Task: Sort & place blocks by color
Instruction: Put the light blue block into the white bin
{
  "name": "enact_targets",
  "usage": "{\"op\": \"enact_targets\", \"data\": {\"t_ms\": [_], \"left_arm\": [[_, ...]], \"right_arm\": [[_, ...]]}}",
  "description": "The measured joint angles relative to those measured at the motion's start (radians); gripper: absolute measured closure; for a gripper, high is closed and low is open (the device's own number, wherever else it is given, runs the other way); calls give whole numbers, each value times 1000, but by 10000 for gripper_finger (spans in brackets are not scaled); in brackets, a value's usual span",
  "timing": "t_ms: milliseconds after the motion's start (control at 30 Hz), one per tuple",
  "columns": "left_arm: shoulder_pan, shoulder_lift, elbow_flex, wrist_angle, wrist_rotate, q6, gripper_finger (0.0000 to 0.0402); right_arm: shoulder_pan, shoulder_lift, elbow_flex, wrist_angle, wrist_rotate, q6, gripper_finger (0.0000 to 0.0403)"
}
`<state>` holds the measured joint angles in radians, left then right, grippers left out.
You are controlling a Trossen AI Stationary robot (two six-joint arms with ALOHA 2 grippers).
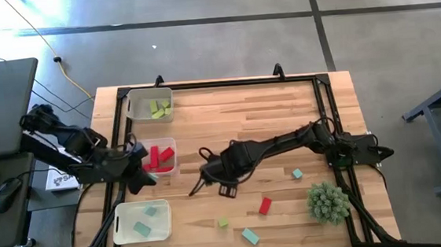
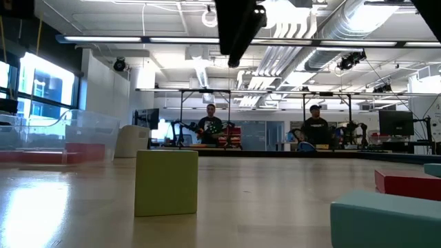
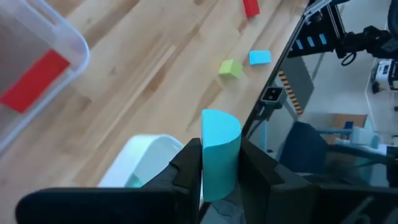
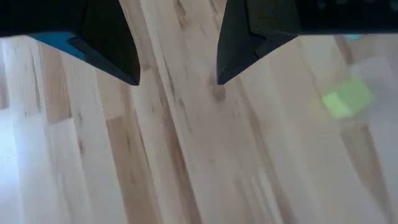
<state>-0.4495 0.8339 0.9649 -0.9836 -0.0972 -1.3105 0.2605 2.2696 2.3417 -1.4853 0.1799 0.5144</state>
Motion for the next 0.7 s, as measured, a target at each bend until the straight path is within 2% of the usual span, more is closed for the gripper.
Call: {"op": "enact_targets", "data": {"t_ms": [300, 700], "left_arm": [[-147, 57, 0, -22, -4, -182, 346], [-377, 226, 0, -58, 45, -435, 346]], "right_arm": [[59, 0, 0, -38, 20, -26, 203], [101, 0, 0, -37, 64, -18, 203]]}}
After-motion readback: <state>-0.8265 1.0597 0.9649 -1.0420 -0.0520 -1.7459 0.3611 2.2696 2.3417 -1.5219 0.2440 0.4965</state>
